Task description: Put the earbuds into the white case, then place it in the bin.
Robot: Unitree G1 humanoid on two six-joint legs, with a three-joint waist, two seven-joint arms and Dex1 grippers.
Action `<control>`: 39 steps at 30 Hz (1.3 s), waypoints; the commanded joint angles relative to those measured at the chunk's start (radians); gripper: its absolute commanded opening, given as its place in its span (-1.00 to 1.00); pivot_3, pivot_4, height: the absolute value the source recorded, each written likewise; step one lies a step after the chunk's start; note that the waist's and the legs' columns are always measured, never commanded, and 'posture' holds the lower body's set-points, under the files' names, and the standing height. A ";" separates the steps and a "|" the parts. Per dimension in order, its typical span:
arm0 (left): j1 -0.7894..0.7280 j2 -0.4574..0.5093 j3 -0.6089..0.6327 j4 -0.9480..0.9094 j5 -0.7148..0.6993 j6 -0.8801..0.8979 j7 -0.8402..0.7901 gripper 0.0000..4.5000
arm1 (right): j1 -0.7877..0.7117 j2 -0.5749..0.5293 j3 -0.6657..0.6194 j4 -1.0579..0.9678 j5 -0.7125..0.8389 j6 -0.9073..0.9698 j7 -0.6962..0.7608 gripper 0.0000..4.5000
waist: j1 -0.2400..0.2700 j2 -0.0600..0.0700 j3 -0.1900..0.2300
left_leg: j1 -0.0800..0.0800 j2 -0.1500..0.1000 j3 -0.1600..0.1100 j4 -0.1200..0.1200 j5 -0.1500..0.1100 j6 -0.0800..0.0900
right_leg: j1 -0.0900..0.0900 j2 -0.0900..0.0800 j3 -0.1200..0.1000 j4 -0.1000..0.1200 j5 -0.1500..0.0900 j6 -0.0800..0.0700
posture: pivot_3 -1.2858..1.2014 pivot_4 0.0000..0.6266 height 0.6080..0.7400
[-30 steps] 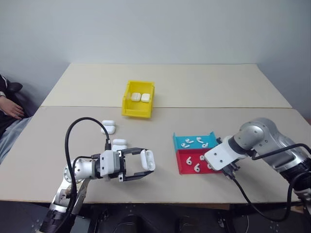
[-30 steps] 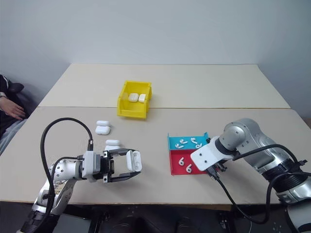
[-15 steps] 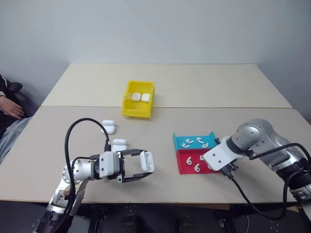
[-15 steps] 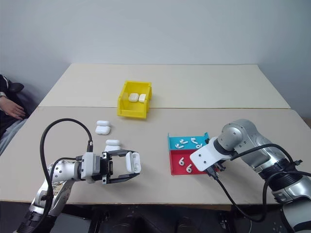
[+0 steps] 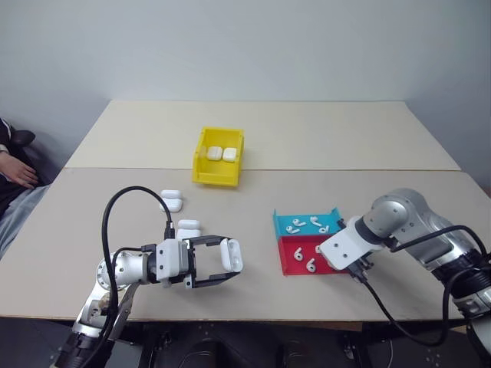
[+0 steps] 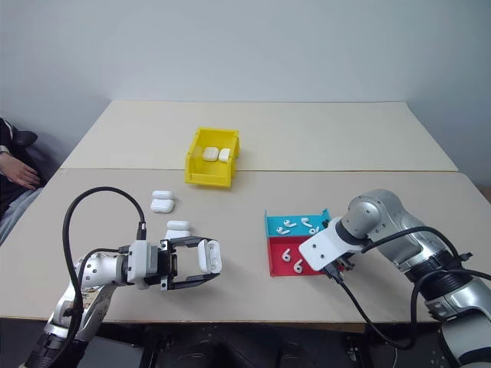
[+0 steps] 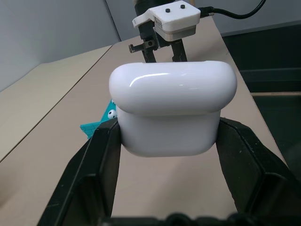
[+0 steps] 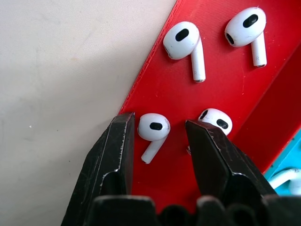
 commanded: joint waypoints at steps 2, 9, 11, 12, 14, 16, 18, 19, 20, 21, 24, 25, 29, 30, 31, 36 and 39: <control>-0.002 0.008 -0.003 -0.031 -0.004 -0.014 0.010 0.22 | -0.022 -0.003 -0.007 -0.009 0.006 -0.021 0.026 -0.07 | 0.000 0.000 0.000 | 0.000 0.000 0.000 0.000 0.000 0.000 | 0.000 0.000 0.000 0.000 0.000 0.000 | 0.03 -0.52 1.00; -0.006 0.009 -0.010 -0.024 0.006 -0.021 0.012 0.22 | -0.020 -0.007 -0.002 0.001 0.001 -0.033 0.029 -0.07 | 0.000 0.000 0.000 | 0.000 0.000 0.000 0.000 0.000 0.000 | 0.000 0.000 0.000 0.000 0.000 0.000 | 0.03 -0.52 1.00; -0.008 0.010 -0.012 -0.021 0.008 -0.021 0.012 0.22 | -0.018 -0.010 -0.001 0.002 -0.003 -0.038 0.031 -0.24 | 0.000 0.000 0.000 | 0.000 0.000 0.000 0.000 0.000 0.000 | 0.000 0.000 0.000 0.000 0.000 0.000 | 0.03 -0.52 1.00; -0.010 0.011 -0.013 -0.020 0.009 -0.019 0.012 0.22 | -0.018 -0.010 0.000 0.003 -0.005 -0.041 0.030 -0.34 | 0.000 0.000 0.000 | 0.000 0.000 0.000 0.000 0.000 0.000 | 0.000 0.000 0.000 0.000 0.000 0.000 | 0.03 -0.52 1.00; -0.007 0.020 -0.015 -0.026 0.006 -0.010 0.006 0.22 | -0.017 -0.007 0.000 0.009 -0.017 -0.042 0.017 -0.46 | 0.000 0.000 0.000 | 0.000 0.000 0.000 0.000 0.000 0.000 | 0.000 0.000 0.000 0.000 0.000 0.000 | 0.03 -0.52 1.00; -0.007 0.025 -0.018 -0.028 0.004 -0.006 0.006 0.22 | -0.017 -0.004 -0.001 0.012 -0.019 -0.039 0.015 -0.46 | 0.000 0.000 0.000 | 0.000 0.000 0.000 0.000 0.000 0.000 | 0.000 0.000 0.000 0.000 0.000 0.000 | 0.03 -0.52 1.00; -0.009 0.027 -0.020 -0.026 0.001 -0.010 0.005 0.22 | -0.014 -0.007 -0.003 0.006 -0.014 -0.043 0.022 -0.46 | 0.000 0.000 0.000 | 0.000 0.000 0.000 0.000 0.000 0.000 | 0.000 0.000 0.000 0.000 0.000 0.000 | 0.03 -0.52 1.00; -0.010 0.027 -0.020 -0.024 0.003 -0.011 0.009 0.22 | -0.014 -0.007 -0.004 0.006 -0.013 -0.043 0.022 -0.46 | 0.000 0.000 0.000 | 0.000 0.000 0.000 0.000 0.000 0.000 | 0.000 0.000 0.000 0.000 0.000 0.000 | 0.03 -0.52 1.00; -0.012 0.026 -0.021 -0.022 0.005 -0.012 0.012 0.22 | -0.014 -0.007 -0.004 0.006 -0.014 -0.045 0.021 -0.46 | 0.000 0.000 0.000 | 0.000 0.000 0.000 0.000 0.000 0.000 | 0.000 0.000 0.000 0.000 0.000 0.000 | 0.03 -0.52 1.00; -0.013 0.026 -0.021 -0.021 0.007 -0.014 0.014 0.22 | -0.015 -0.007 -0.004 0.008 -0.017 -0.045 0.019 -0.46 | 0.000 0.000 0.000 | 0.000 0.000 0.000 0.000 0.000 0.000 | 0.000 0.000 0.000 0.000 0.000 0.000 | 0.03 -0.52 1.00; -0.015 0.025 -0.022 -0.018 0.008 -0.017 0.016 0.22 | -0.016 -0.008 -0.003 0.011 -0.023 -0.047 0.019 -0.46 | 0.000 0.000 0.000 | 0.000 0.000 0.000 0.000 0.000 0.000 | 0.000 0.000 0.000 0.000 0.000 0.000 | 0.03 -0.52 1.00; -0.017 0.025 -0.023 -0.015 0.009 -0.020 0.015 0.22 | -0.015 -0.011 -0.003 0.011 -0.021 -0.049 0.023 -0.46 | 0.000 0.000 0.000 | 0.000 0.000 0.000 0.000 0.000 0.000 | 0.000 0.000 0.000 0.000 0.000 0.000 | 0.03 -0.52 1.00; -0.022 0.024 -0.026 -0.012 0.009 -0.019 0.015 0.22 | -0.012 -0.012 -0.006 0.007 -0.016 -0.044 0.026 -0.61 | 0.000 0.000 0.000 | 0.000 0.000 0.000 0.000 0.000 0.000 | 0.000 0.000 0.000 0.000 0.000 0.000 | 0.03 -0.52 1.00; -0.023 0.024 -0.026 -0.010 0.009 -0.018 0.015 0.22 | -0.012 -0.012 -0.006 0.008 -0.015 -0.046 0.026 -0.69 | 0.000 0.000 0.000 | 0.000 0.000 0.000 0.000 0.000 0.000 | 0.000 0.000 0.000 0.000 0.000 0.000 | 0.03 -0.52 1.00; -0.024 0.025 -0.027 -0.011 0.008 -0.016 0.014 0.22 | -0.010 -0.012 -0.008 0.006 -0.015 -0.042 0.024 -0.73 | 0.000 0.000 0.000 | 0.000 0.000 0.000 0.000 0.000 0.000 | 0.000 0.000 0.000 0.000 0.000 0.000 | 0.03 -0.52 1.00; -0.030 0.025 -0.030 -0.005 0.008 -0.018 0.010 0.22 | 0.003 -0.017 -0.031 -0.032 0.022 -0.002 0.029 -0.73 | 0.000 0.000 0.000 | 0.000 0.000 0.000 0.000 0.000 0.000 | 0.000 0.000 0.000 0.000 0.000 0.000 | 0.03 -0.52 1.00; -0.039 0.021 -0.030 -0.009 -0.002 -0.014 0.010 0.22 | 0.013 -0.030 -0.071 -0.084 0.077 0.046 0.030 -0.73 | 0.001 0.000 0.000 | 0.000 0.000 0.000 0.000 0.000 0.000 | 0.000 0.000 0.000 0.000 0.000 0.000 | 0.03 -0.52 1.00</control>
